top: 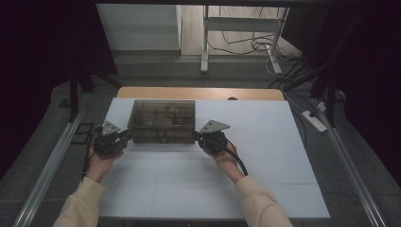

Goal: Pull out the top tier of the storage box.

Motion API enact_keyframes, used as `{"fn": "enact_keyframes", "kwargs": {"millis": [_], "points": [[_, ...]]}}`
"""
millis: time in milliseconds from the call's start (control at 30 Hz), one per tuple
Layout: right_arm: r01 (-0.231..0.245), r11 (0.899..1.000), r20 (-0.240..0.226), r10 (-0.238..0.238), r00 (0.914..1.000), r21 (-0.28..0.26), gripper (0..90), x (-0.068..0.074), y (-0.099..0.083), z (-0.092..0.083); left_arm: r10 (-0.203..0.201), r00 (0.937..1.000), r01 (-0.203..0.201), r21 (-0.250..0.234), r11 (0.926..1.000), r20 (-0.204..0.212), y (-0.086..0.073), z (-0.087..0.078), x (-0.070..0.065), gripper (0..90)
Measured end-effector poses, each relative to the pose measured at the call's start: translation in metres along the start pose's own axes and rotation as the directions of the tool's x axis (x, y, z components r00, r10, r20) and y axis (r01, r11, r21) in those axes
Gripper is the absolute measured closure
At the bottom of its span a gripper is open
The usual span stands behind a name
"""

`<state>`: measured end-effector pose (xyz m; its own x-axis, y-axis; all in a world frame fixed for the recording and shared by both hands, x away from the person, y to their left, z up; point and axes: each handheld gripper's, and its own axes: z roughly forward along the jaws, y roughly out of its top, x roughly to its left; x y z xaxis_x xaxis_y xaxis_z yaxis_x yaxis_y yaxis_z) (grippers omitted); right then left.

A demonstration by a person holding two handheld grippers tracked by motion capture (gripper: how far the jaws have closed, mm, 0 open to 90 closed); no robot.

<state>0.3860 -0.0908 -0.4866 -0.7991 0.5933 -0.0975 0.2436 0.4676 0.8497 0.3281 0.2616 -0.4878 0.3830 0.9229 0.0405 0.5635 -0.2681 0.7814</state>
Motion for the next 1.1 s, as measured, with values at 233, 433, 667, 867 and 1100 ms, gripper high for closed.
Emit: {"fn": "enact_keyframes", "kwargs": {"millis": [233, 433, 667, 867, 1100], "points": [[0.007, 1.0, -0.002, -0.007, 1.0, 0.003, 84.5, 0.0005, 0.0001, -0.0008, 0.007, 1.0, -0.007, 0.002, 1.0, -0.003, -0.0004, -0.0009, -0.0008, 75.4], [0.014, 1.0, -0.004, -0.014, 0.9999, 0.006, 84.5, 0.0016, 0.0003, -0.0017, 0.01, 0.9999, -0.01, 0.006, 0.9999, -0.007, -0.001, -0.0021, -0.0018, 75.7], [0.018, 1.0, -0.004, -0.018, 0.9998, 0.003, 84.4, 0.0025, 0.0003, -0.0024, 0.015, 0.9999, -0.015, 0.002, 0.9999, -0.008, -0.0027, -0.0035, -0.003, 76.2], [0.021, 1.0, -0.004, -0.021, 0.9998, 0.005, 84.4, 0.0031, 0.0003, -0.0031, 0.016, 0.9998, -0.016, 0.002, 0.9999, -0.007, -0.0035, -0.0045, -0.0033, 76.5], [0.024, 1.0, -0.004, -0.024, 0.9997, 0.009, 84.3, 0.0039, 0.0004, -0.0038, 0.021, 0.9998, -0.021, 0.003, 0.9998, -0.007, -0.004, -0.0056, -0.0038, 76.6]]}}
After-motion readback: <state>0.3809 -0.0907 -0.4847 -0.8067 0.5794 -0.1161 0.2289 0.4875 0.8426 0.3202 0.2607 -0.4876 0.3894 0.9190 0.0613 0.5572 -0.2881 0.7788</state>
